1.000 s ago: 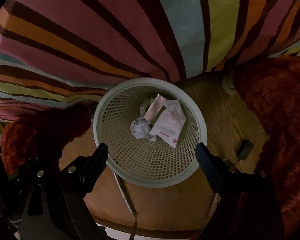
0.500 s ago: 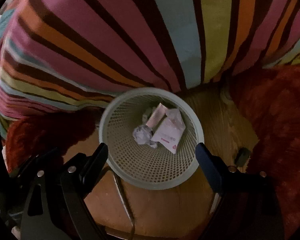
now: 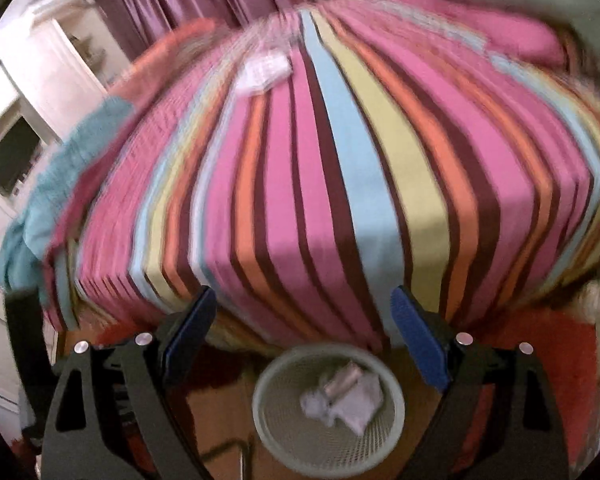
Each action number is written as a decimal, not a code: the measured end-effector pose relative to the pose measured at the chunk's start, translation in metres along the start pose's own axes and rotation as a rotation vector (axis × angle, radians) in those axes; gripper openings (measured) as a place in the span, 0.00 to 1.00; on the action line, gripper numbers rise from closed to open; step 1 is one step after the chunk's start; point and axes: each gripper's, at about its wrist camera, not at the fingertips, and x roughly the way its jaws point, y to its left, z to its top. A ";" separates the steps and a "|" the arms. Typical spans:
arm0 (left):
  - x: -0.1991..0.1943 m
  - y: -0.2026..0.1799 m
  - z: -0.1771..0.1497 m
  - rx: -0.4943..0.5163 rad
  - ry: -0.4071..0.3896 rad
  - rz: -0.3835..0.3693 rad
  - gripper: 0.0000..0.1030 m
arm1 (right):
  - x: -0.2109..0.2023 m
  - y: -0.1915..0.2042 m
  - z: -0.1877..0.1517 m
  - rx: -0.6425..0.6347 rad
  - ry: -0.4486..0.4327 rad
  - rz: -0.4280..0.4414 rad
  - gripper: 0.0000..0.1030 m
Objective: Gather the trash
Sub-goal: 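Move both tools back toward the last packet and small box on the bed, then grasp the white toilet-cover packet with the left tool while the right tool grasps the white COSNORI box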
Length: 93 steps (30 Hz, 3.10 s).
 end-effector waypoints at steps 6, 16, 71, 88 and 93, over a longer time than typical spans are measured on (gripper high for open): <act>-0.018 0.000 0.036 -0.008 -0.091 0.025 0.83 | -0.008 -0.003 0.042 0.004 -0.085 0.045 0.93; -0.019 -0.005 0.092 -0.050 -0.145 0.005 0.83 | -0.002 -0.011 0.088 -0.006 -0.166 0.035 0.93; 0.132 -0.053 0.343 -0.120 -0.132 -0.060 0.83 | 0.198 0.008 0.315 -0.330 -0.069 0.047 0.93; 0.164 -0.064 0.361 -0.106 -0.111 -0.014 0.83 | 0.273 0.022 0.347 -0.464 -0.016 -0.012 0.93; 0.166 -0.063 0.362 -0.131 -0.137 0.000 0.83 | 0.301 0.026 0.359 -0.460 0.012 -0.006 0.93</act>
